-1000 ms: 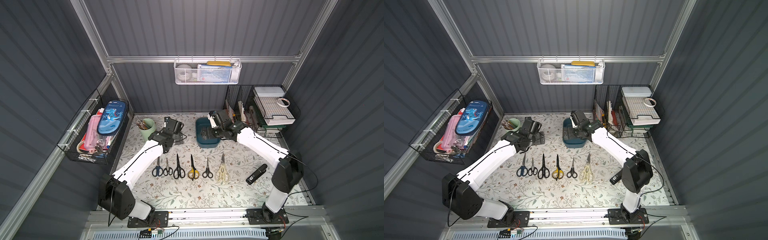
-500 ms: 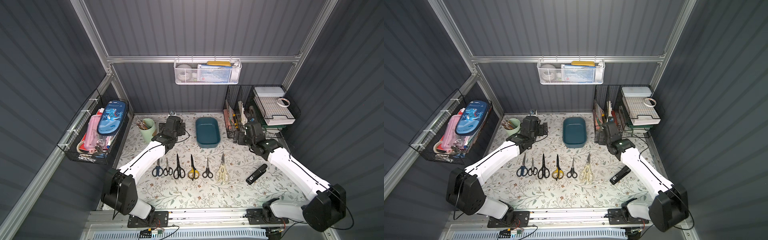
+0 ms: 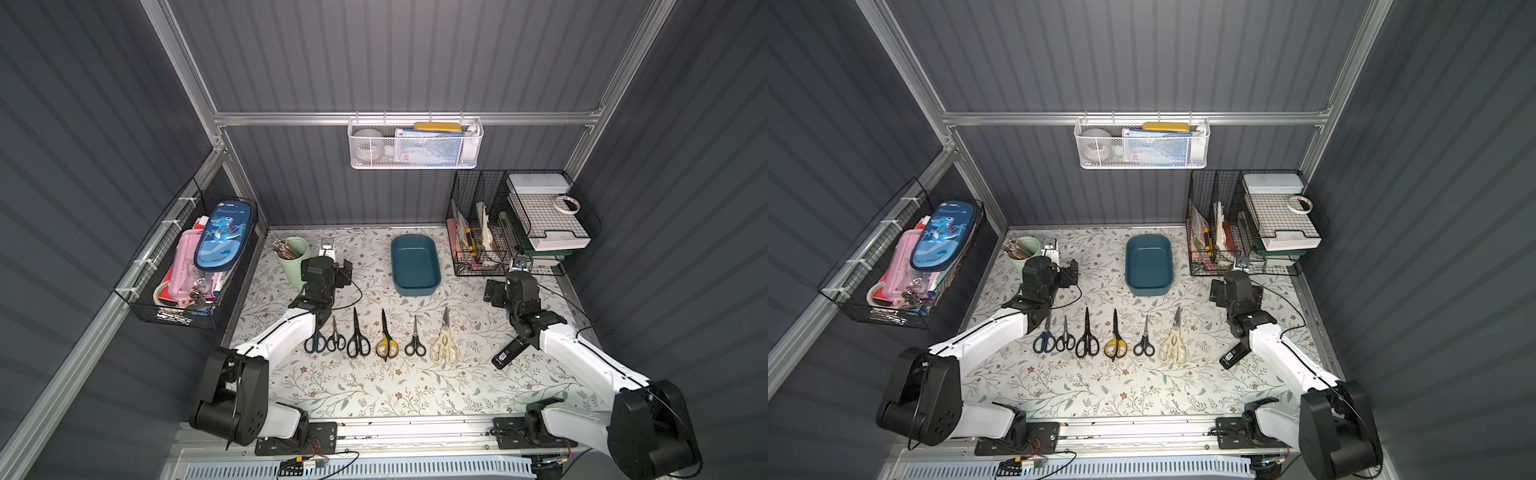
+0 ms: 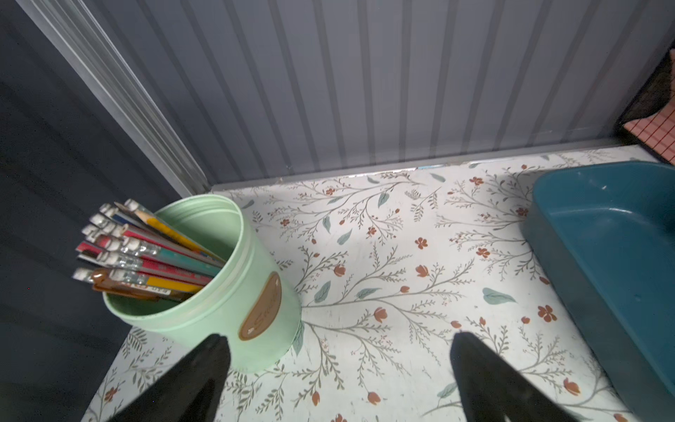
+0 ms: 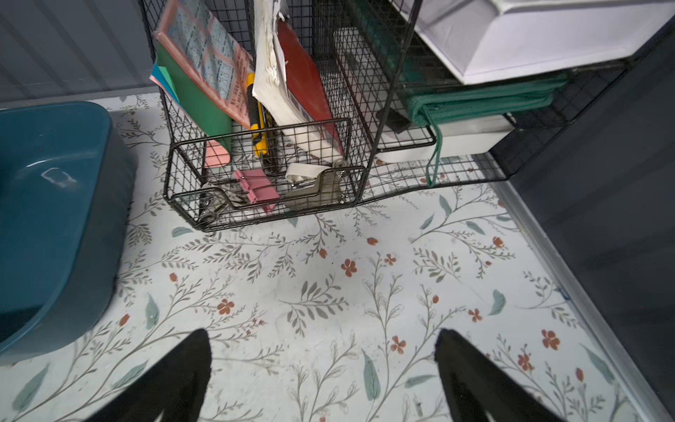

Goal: Take the scissors out of the storage box
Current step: Reset both arms

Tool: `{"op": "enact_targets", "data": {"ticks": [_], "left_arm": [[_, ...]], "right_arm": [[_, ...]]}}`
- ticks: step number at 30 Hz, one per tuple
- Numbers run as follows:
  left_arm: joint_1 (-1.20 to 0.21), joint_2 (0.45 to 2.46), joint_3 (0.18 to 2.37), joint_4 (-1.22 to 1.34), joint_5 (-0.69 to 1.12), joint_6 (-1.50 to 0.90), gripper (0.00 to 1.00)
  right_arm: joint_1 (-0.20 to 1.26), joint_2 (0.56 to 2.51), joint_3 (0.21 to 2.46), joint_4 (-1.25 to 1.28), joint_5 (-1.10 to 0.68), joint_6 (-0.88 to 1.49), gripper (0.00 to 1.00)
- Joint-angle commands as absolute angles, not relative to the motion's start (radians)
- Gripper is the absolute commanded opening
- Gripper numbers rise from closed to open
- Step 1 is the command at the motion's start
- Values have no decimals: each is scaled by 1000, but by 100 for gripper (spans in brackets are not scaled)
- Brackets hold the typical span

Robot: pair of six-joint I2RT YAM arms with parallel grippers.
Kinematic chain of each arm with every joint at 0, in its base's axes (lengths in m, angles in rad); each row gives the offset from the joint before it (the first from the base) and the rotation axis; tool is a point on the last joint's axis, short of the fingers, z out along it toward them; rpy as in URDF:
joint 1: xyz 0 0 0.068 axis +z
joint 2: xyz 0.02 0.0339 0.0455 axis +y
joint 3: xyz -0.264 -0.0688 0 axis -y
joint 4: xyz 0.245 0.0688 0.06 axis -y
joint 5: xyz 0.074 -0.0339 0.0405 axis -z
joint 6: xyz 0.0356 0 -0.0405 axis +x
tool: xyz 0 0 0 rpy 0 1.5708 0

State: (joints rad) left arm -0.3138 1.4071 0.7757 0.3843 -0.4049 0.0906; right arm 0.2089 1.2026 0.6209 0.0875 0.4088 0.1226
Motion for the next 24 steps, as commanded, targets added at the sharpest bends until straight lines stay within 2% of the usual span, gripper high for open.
{"op": "enact_targets", "data": {"ticks": [1,6,12,17,20,24], "left_arm": [[-297,1400,726,543,-350,145,99],[-241,1397,644,638,-236,153,99],[-193,1456,555,812,-159,170,99],[-134,1563,489,1049,-67,159,99],[-75,1596,466,1156,2,86,99],[-71,1703,430,1313,29,90,99]], "right_arm": [[156,1261,545,321,477,30,99],[39,1332,447,585,339,84,99],[9,1459,421,752,245,86,99],[8,1578,333,1062,178,45,99],[8,1549,340,1000,137,37,99],[5,1540,368,931,114,33,99]]}}
